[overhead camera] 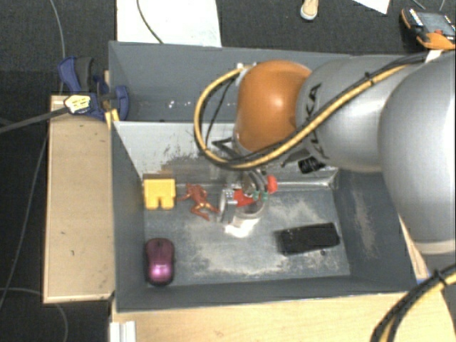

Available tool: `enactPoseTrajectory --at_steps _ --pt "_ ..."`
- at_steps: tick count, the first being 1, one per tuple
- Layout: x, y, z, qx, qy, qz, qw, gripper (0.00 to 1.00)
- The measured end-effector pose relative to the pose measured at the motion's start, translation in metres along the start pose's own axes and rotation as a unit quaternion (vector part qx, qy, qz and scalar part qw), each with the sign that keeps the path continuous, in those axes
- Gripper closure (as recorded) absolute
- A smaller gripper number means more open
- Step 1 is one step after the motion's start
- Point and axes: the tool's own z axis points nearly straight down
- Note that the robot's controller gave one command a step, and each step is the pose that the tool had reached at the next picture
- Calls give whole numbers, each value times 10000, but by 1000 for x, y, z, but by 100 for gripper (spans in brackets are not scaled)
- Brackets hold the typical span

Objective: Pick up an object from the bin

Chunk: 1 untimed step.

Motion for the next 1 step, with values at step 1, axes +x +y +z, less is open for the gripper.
enactPoseTrajectory --at_steps 1 --pt "0 0 0 0 0 1 10000 0"
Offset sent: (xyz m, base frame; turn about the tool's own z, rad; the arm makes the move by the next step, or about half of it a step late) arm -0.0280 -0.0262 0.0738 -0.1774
